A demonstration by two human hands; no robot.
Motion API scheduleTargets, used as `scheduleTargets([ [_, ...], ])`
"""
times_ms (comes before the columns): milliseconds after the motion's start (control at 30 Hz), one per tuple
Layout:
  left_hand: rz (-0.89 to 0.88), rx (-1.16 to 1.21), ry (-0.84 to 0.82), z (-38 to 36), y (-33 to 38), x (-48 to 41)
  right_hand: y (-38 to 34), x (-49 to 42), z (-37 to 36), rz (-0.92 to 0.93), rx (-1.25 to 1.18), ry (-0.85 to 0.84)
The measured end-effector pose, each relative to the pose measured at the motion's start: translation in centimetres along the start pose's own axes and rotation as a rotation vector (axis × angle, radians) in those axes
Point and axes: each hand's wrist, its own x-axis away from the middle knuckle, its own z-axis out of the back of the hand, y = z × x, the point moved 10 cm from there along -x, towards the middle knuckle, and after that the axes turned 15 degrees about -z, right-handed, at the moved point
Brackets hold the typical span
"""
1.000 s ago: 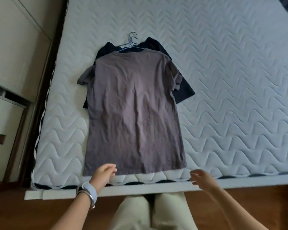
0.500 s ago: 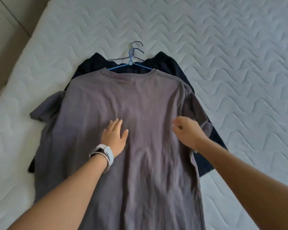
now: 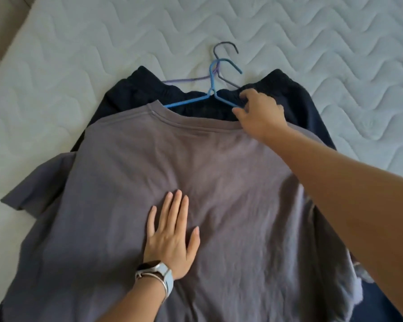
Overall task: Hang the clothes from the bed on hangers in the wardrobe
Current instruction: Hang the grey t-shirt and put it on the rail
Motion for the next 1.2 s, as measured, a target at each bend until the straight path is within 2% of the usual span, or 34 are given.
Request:
scheduleTargets([
  [133,-0.010,0.026,0.036,0.3,0.0,-0.1,0.2,2.0,1.0,0.031,-0.051,0.005],
  [267,-0.020,0.004,0.077,0.8,0.2,-0.1,1.6,7.7,2.3,0.034,-0.244,0.038],
  [333,-0.001,0.030,0.041,0.5,0.1,-0.1,1.9,11.8,2.5,0.060,-0.238,0.040],
  [433,0.020,0.116,-0.071,1.2,0.0,-0.5,1.8,17.6,1.7,0.079,-0.134,-0.044],
  [467,0.034,0.214,-0.112,1.5,-0.2,-0.7,1.8,19.3,1.8,0.073,-0.134,-0.065],
  [533,0.169,0.680,-0.105,3.6,-0.4,0.5,1.8,22.3,2.7,0.051,-0.242,-0.072],
  [600,0.248,1.081,0.121,8.8,0.2,3.4,1.4,25.7,4.2,0.028,-0.380,-0.071],
  [667,0.231,1.272,0.362,15.6,1.9,7.7,0.5,30.0,5.6,0.052,-0.440,-0.079],
  [700,0.199,1.329,0.406,18.6,3.2,9.4,0.0,32.2,6.3,0.072,-0.456,-0.090],
  [800,0.100,1.308,0.451,26.3,6.1,12.5,-1.8,38.8,7.9,0.122,-0.476,-0.167],
  [933,0.060,1.191,0.535,35.3,7.7,17.6,-4.8,47.3,13.1,0.259,-0.435,-0.238],
  [1033,-0.002,1.076,0.513,41.7,8.5,21.9,-6.8,52.4,18.7,0.404,-0.350,-0.174],
  [1200,-0.063,0.829,0.473,54.9,9.8,32.4,-9.6,60.1,30.5,0.502,-0.454,-0.045],
])
